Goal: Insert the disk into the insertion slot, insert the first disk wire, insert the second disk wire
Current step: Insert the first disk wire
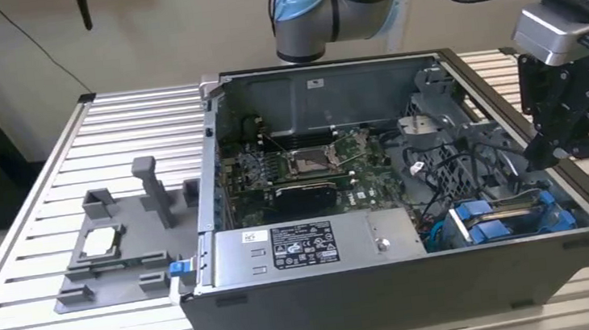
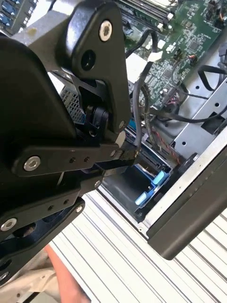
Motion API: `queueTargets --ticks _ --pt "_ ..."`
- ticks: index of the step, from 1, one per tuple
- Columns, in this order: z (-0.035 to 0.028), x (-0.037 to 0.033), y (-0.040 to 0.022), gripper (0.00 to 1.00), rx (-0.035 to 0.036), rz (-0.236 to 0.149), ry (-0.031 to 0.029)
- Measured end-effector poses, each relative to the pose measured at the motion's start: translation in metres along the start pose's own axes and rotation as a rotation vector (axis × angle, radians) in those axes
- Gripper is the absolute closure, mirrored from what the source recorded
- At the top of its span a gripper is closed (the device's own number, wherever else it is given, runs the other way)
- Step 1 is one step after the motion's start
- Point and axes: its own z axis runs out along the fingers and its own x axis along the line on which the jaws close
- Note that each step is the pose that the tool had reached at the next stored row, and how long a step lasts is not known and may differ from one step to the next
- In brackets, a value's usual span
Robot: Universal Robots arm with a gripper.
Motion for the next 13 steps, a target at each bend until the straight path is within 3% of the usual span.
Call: queueTargets --ticks 4,13 --pt "0.0074 -0.0003 0.0006 0.81 0.0005 0.007 0.0015" --pt "0.0234 0.001 0.0019 0.81 0.0006 0.018 0.0122"
